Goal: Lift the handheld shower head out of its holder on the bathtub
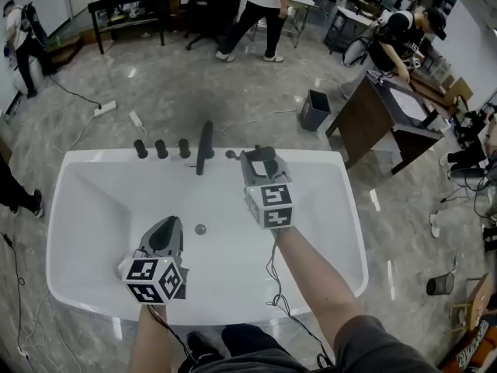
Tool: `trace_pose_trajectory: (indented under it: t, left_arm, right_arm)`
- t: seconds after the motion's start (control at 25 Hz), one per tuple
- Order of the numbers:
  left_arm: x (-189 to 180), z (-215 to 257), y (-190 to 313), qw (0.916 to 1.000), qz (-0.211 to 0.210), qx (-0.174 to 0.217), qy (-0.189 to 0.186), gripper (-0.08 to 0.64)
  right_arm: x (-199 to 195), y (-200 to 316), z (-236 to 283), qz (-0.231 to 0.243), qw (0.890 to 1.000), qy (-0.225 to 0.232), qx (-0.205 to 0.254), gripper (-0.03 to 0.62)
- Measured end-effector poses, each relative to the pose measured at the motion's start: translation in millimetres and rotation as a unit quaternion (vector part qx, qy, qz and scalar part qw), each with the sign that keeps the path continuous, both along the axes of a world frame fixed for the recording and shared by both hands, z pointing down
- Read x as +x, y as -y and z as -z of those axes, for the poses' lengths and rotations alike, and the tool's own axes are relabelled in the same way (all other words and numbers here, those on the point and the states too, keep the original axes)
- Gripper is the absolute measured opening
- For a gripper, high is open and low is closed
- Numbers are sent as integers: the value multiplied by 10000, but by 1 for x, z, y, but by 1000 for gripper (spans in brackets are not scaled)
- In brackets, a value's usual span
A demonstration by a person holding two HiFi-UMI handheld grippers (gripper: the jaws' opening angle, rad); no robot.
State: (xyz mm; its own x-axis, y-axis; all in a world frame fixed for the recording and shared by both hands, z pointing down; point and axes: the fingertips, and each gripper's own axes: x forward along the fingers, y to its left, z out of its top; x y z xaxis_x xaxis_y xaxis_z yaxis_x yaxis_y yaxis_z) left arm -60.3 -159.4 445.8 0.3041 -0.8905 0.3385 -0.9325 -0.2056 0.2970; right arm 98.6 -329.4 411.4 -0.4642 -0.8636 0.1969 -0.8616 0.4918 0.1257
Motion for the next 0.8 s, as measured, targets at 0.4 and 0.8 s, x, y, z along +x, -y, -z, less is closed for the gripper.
trace_pose_trajectory:
  t: [0.4,0.8]
  left_arm:
    - [-11,39,-73,9990,-408,165,47,34]
    - [-10,61,-152,9958,-837,355,89,34]
  right_arm:
    - [8,-98,36,-372,9992,72,101,141]
    - [19,-208,50,-719,9972,137,168,141]
